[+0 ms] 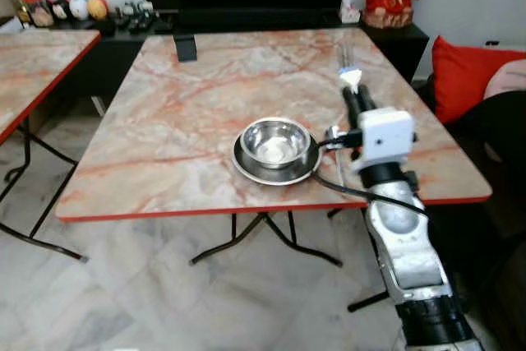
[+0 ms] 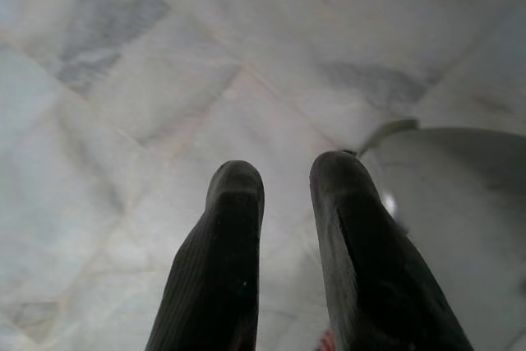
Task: Setting the table
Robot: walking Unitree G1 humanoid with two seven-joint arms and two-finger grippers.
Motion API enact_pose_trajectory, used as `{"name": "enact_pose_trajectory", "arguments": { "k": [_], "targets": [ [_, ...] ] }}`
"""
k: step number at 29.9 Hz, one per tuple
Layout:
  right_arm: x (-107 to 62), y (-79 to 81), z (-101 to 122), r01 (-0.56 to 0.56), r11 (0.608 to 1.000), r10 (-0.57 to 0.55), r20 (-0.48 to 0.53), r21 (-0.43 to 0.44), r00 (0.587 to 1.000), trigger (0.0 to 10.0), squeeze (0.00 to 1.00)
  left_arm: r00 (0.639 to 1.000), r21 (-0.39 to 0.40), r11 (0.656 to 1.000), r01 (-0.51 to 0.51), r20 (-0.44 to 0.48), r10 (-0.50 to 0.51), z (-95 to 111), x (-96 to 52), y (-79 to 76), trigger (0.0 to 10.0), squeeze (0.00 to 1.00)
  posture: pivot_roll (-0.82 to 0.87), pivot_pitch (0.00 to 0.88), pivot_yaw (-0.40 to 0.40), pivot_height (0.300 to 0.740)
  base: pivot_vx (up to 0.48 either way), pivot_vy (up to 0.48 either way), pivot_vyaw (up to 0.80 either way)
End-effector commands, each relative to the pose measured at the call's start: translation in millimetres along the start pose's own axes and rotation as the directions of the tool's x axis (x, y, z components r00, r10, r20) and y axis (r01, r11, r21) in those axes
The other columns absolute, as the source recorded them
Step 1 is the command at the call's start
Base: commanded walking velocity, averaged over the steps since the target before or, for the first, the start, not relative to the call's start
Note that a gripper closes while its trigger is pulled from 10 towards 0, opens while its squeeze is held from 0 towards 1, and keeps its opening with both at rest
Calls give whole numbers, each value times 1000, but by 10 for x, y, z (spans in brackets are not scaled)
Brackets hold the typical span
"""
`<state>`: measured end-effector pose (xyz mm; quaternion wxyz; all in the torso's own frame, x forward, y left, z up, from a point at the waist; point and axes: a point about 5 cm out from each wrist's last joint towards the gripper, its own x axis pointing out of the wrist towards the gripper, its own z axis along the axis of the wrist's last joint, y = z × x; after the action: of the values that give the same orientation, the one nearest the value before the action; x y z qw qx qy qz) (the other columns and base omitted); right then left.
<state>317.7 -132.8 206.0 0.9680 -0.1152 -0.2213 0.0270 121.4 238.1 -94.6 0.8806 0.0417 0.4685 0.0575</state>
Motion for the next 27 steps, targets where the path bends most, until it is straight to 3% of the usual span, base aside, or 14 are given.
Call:
{"name": "enact_pose_trajectory", "arguments": {
  "k": [1,27],
  "targets": [
    [20,63,45,-18,1000,17,17,8,1000,10000,0,1000,0,1000,-7,-10,7,-25,-11,43,10000,0,-66,0,5,707,0,0,0],
    [45,73,47,-22,1000,21,18,14,1000,10000,0,1000,-24,1000,-7,-5,6,-25,-13,52,10000,0,-62,0,0,707,0,0,0]
  ]
}}
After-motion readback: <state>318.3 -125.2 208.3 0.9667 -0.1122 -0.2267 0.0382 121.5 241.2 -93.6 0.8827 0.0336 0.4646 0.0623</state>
